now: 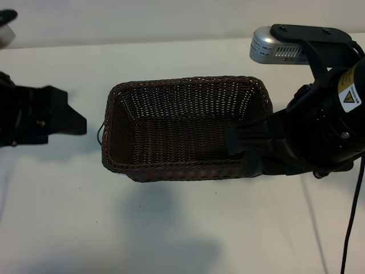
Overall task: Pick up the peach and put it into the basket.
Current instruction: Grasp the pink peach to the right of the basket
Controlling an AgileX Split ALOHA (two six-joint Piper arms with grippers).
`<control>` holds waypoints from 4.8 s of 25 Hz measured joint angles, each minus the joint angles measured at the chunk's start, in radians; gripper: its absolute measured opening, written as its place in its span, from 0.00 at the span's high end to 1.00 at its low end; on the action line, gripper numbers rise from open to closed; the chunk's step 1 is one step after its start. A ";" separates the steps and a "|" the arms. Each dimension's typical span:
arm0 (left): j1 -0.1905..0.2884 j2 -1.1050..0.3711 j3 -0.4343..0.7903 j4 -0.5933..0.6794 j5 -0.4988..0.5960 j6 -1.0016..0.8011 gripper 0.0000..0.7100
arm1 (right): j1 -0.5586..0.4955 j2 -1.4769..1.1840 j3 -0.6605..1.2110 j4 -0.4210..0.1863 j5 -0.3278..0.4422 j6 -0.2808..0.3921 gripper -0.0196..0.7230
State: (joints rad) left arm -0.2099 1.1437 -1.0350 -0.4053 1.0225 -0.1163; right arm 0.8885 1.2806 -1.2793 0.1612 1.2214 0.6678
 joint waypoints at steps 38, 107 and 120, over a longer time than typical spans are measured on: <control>-0.157 0.083 -0.023 -0.099 -0.089 -0.078 0.17 | 0.000 0.000 0.000 0.000 0.000 0.000 0.29; -0.338 0.020 0.056 -0.049 -0.187 -0.267 0.21 | 0.000 0.000 0.000 0.000 0.000 0.000 0.29; -0.338 0.020 0.056 -0.001 -0.164 -0.290 0.21 | 0.000 0.000 0.000 0.000 0.000 0.000 0.29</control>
State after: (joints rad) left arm -0.5480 1.1636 -0.9787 -0.4067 0.8582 -0.4067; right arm 0.8885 1.2806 -1.2793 0.1612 1.2214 0.6677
